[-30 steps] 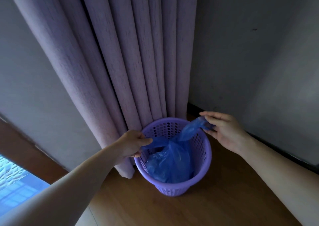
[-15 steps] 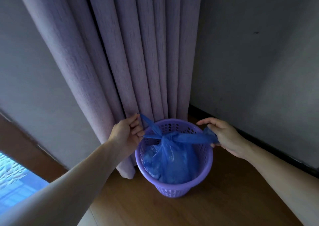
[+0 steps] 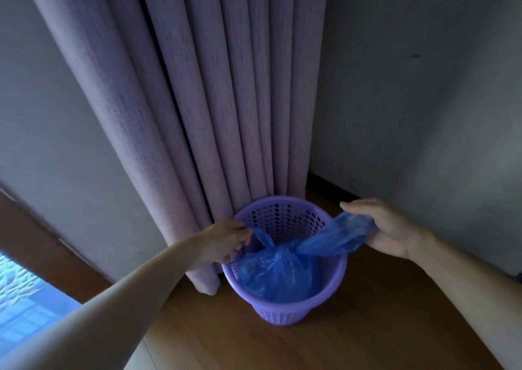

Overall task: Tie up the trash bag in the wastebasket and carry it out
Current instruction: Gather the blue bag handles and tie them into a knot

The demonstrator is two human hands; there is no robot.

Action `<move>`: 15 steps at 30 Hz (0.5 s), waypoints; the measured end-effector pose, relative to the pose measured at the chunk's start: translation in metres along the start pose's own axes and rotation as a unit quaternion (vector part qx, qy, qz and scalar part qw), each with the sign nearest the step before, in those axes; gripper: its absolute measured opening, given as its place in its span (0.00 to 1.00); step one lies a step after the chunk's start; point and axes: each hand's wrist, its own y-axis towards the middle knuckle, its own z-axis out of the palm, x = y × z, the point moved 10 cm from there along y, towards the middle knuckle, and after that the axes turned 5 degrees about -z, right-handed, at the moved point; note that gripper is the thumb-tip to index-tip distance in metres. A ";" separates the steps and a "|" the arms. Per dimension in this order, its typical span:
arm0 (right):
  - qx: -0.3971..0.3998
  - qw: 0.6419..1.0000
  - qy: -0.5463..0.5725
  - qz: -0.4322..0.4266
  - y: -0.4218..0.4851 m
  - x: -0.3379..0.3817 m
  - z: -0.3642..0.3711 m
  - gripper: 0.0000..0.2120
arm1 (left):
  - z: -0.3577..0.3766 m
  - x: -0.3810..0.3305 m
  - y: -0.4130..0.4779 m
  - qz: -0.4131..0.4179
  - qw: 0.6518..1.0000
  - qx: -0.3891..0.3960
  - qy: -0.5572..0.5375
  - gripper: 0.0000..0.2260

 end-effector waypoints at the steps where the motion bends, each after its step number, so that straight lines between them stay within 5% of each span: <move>1: -0.010 0.997 0.069 -0.013 0.000 0.005 0.003 0.14 | 0.003 -0.002 -0.001 0.002 1.000 0.017 -0.020 0.15; 4: -0.045 0.977 0.202 -0.059 0.004 0.020 0.008 0.14 | 0.000 -0.015 -0.002 0.012 0.977 0.053 -0.206 0.16; 8: -0.140 0.969 0.197 -0.054 0.008 0.012 -0.006 0.14 | -0.008 -0.026 -0.001 0.027 0.908 0.060 -0.413 0.15; 11: -0.260 0.953 0.153 -0.019 -0.004 -0.009 -0.034 0.10 | -0.031 -0.002 0.001 -0.009 0.912 -0.038 -0.409 0.17; 15: -0.297 0.951 0.087 0.004 -0.023 -0.030 -0.078 0.15 | -0.072 0.053 -0.005 -0.057 0.914 -0.171 -0.363 0.16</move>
